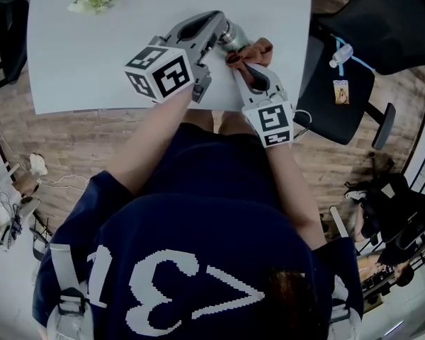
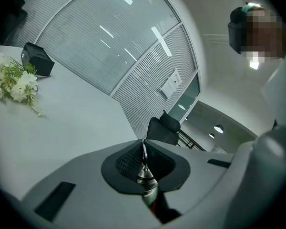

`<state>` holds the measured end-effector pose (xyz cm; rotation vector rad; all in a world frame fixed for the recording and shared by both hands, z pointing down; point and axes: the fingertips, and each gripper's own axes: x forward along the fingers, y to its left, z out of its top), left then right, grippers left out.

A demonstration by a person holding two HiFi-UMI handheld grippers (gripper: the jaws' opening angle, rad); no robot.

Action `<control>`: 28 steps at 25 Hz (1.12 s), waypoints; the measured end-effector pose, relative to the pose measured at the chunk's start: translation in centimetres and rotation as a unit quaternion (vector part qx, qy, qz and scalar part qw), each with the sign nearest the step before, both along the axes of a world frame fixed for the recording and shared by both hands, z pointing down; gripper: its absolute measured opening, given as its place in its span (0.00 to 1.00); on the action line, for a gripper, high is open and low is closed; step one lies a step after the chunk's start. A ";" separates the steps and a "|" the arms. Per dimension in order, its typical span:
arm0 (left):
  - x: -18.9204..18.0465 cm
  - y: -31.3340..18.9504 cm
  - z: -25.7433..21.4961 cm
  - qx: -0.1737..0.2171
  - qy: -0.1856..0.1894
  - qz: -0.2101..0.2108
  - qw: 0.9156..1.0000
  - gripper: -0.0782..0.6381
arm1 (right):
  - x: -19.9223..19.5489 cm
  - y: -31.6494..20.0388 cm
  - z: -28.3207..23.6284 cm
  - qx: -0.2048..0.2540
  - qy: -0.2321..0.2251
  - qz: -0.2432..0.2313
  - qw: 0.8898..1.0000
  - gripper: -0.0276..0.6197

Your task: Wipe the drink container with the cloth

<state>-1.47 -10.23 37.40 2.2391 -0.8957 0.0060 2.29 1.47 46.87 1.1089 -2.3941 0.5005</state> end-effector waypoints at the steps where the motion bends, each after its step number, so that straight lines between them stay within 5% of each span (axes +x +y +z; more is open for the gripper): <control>1: 0.1 0.1 0.0 0.001 -0.001 0.002 1.000 0.14 | 0.4 0.4 1.1 -0.014 0.014 -0.001 1.000 0.14; 4: 0.4 0.1 0.0 0.002 0.000 0.006 1.000 0.14 | 0.4 0.3 1.2 -0.014 0.023 -0.007 1.000 0.14; 11: 0.6 -0.2 0.1 -0.006 -0.001 0.010 1.000 0.14 | -3.2 -3.0 -8.3 0.090 -0.070 -0.003 0.993 0.14; 18: 0.9 -0.1 0.2 -0.016 -0.015 0.044 0.999 0.14 | -4.6 -2.6 -6.1 0.096 0.004 -0.051 0.994 0.14; 23: 1.2 -0.2 0.2 -0.042 -0.002 0.050 0.998 0.14 | -4.1 0.1 0.4 0.031 0.069 -0.072 0.995 0.14; 28: 1.8 0.1 0.1 -0.041 -0.008 0.062 0.997 0.14 | -4.3 -0.1 -0.1 0.036 0.059 -0.065 0.996 0.14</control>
